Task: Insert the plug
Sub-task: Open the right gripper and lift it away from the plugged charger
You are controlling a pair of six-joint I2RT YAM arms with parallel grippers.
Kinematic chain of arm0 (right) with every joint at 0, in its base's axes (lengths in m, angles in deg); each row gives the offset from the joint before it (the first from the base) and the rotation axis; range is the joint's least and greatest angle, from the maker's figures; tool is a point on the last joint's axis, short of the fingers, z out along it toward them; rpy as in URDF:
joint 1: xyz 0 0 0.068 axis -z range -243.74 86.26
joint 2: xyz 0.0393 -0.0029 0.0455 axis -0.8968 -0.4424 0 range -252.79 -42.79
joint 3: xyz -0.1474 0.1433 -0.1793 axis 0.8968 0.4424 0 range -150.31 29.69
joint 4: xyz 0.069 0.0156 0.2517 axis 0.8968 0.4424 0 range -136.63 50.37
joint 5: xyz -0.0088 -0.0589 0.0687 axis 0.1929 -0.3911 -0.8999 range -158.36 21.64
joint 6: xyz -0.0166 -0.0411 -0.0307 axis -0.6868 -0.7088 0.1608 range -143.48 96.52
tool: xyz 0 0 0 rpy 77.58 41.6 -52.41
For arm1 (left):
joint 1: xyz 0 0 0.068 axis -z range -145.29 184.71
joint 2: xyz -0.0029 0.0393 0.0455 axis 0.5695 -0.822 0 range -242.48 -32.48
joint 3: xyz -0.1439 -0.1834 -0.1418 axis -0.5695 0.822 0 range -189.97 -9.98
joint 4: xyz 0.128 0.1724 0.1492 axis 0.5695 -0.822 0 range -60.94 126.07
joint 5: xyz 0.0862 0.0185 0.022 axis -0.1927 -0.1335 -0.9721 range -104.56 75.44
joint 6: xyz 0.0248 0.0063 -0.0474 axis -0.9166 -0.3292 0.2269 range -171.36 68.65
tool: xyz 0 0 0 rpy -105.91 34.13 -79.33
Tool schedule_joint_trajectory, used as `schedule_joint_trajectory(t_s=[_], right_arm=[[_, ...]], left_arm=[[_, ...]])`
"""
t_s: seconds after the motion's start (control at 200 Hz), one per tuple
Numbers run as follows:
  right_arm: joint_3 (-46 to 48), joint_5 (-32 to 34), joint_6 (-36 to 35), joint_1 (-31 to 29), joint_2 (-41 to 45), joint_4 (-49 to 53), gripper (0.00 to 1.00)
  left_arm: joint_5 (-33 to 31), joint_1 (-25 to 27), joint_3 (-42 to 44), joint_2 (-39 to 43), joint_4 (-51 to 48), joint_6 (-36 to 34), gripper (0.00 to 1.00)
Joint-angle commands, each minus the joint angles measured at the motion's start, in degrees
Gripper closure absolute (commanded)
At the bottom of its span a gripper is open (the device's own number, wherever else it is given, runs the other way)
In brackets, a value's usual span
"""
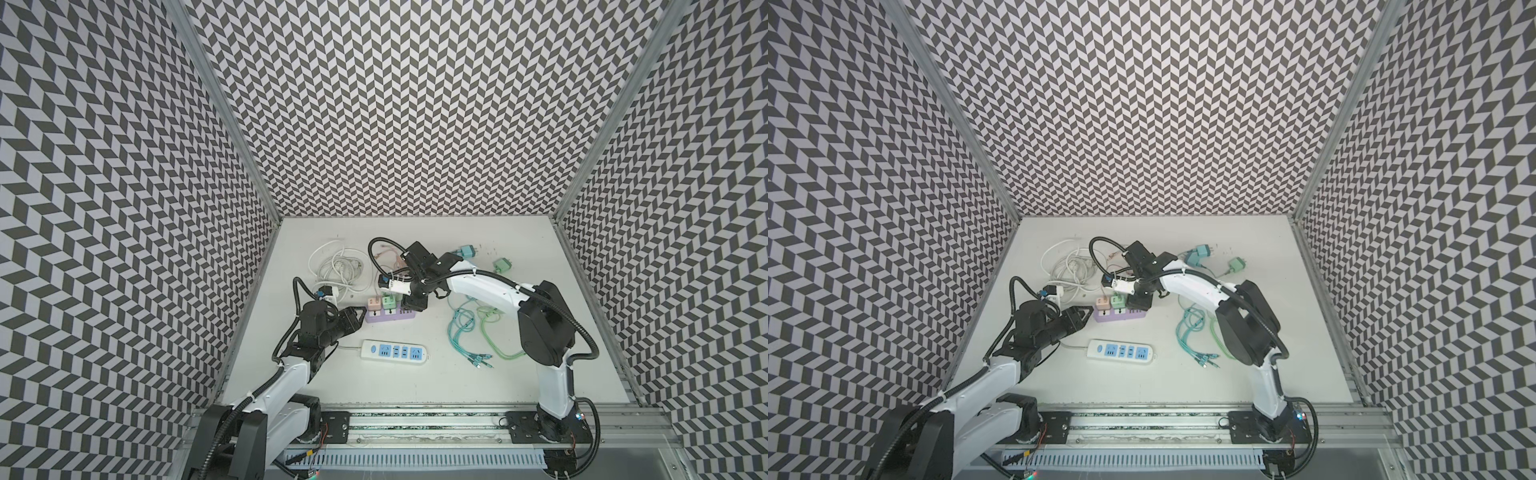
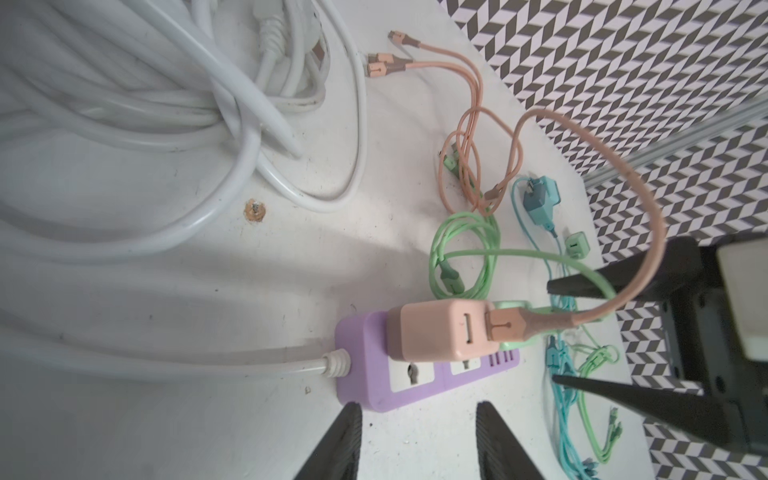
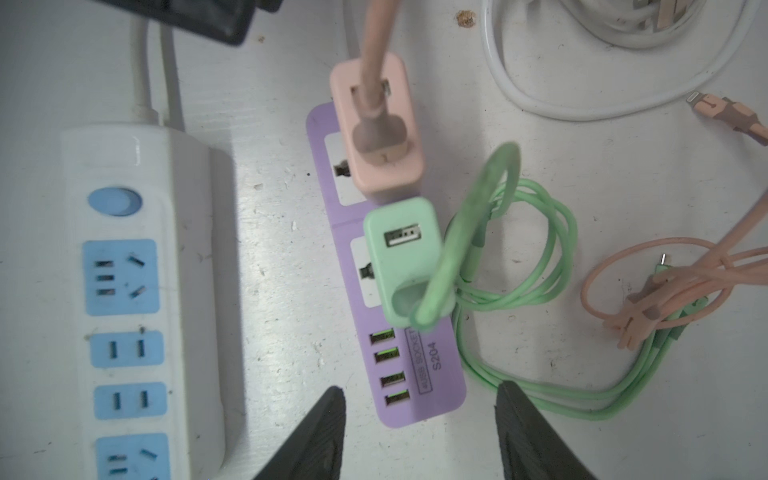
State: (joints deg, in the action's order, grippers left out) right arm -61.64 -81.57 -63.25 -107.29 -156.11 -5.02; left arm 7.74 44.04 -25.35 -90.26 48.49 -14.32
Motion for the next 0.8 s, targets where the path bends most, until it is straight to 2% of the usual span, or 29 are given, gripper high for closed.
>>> schedule_joint_trajectory(t_s=[0.0, 0.145, 0.22, 0.315, 0.461, 0.606, 0.791], right_arm=[[4.0, -3.8, 2.2, 1.4, 5.9, -6.3, 0.41], [12.5, -5.2, 6.8, 3.8, 12.0, -13.4, 0.39], [17.2, -5.2, 9.4, 5.1, 15.3, -17.6, 0.37], [21.8, -1.9, 14.1, 6.7, 19.2, -23.4, 0.37], [27.6, -1.4, 20.8, 10.3, 24.8, -29.8, 0.37], [32.0, 7.5, 30.1, 13.8, 29.6, -35.9, 0.33], [33.5, 18.7, 39.6, 17.9, 30.4, -37.1, 0.33]], left_arm=[[-1.4, -0.4, -1.8, 2.1, -3.3, -0.3, 0.47], [-1.4, -0.4, -2.5, 4.4, -5.0, -0.1, 0.39], [0.8, -0.6, -2.9, 5.2, -5.0, 0.5, 0.36], [2.4, -0.6, -4.4, 5.9, -5.9, 0.7, 0.33], [2.7, -0.6, -6.2, 8.0, -8.0, -0.7, 0.24], [2.8, -0.6, -7.7, 11.1, -10.2, -1.9, 0.19], [3.4, -0.6, -9.7, 13.2, -13.1, -2.3, 0.18]])
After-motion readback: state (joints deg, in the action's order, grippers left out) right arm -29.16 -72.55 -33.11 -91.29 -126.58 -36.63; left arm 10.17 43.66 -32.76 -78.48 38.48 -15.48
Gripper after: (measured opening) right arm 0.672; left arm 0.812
